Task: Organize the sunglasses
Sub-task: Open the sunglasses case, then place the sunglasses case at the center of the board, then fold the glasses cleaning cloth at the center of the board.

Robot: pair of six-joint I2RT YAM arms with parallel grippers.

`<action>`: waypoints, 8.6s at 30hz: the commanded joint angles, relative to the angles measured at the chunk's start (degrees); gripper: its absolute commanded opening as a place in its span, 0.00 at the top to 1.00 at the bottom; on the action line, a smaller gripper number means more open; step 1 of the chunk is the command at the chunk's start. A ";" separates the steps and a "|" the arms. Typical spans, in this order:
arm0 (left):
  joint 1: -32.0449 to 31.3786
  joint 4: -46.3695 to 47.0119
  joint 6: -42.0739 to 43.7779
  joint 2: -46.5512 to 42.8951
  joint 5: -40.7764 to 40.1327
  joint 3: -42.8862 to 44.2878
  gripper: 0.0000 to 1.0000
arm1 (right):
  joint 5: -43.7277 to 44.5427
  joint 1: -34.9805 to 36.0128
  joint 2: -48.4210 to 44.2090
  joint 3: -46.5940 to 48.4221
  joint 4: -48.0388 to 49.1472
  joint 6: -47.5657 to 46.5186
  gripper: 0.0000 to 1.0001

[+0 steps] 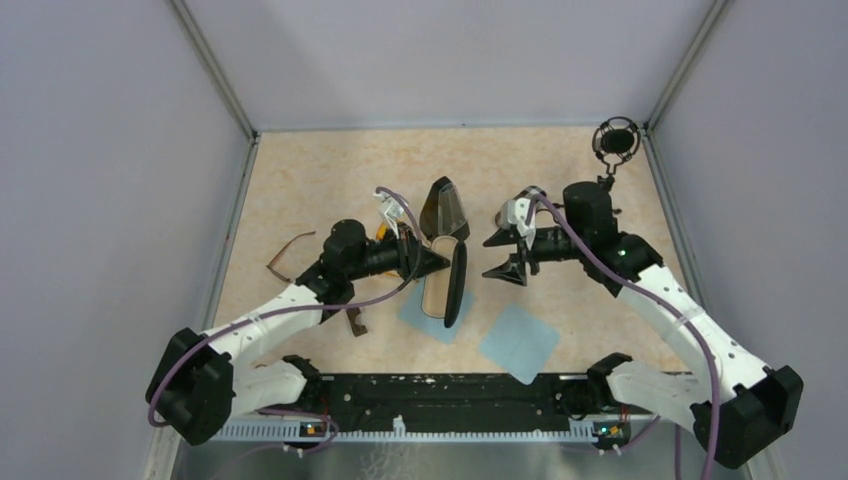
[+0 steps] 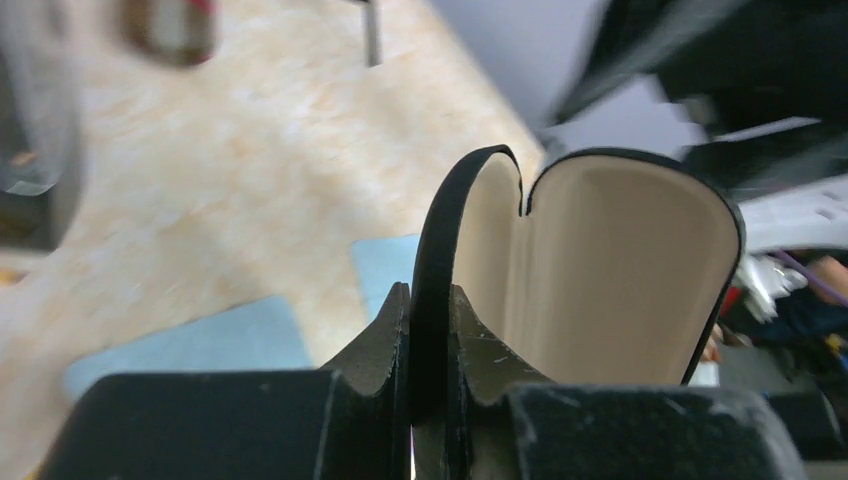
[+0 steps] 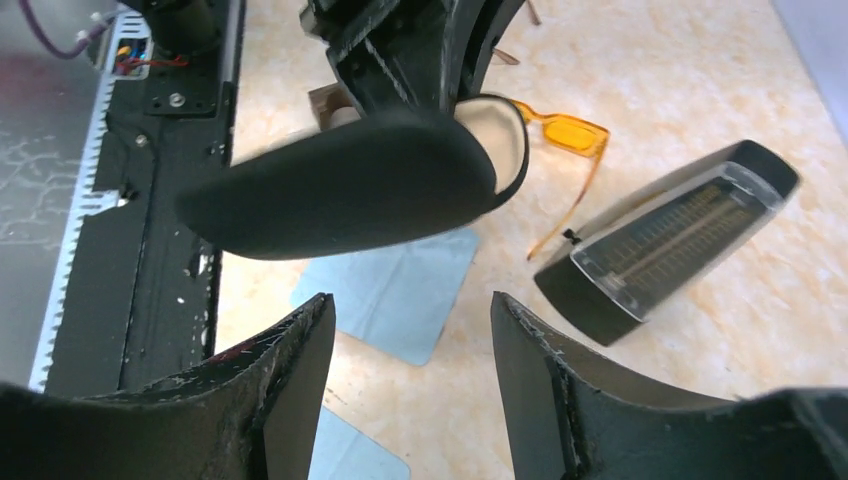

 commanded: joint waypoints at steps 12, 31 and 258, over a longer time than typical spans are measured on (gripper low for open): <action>-13.87 -41.60 29.56 26.37 -40.69 36.15 1.00 | 24.87 -7.79 -8.70 1.51 -4.89 8.26 0.50; -27.89 -43.99 73.67 54.10 -62.69 58.71 1.00 | -9.54 -57.18 -3.68 -3.75 -22.42 -6.87 0.50; -30.11 -23.38 11.22 41.22 -48.42 26.14 0.54 | 15.78 -21.80 27.12 -12.02 -4.52 -7.14 1.00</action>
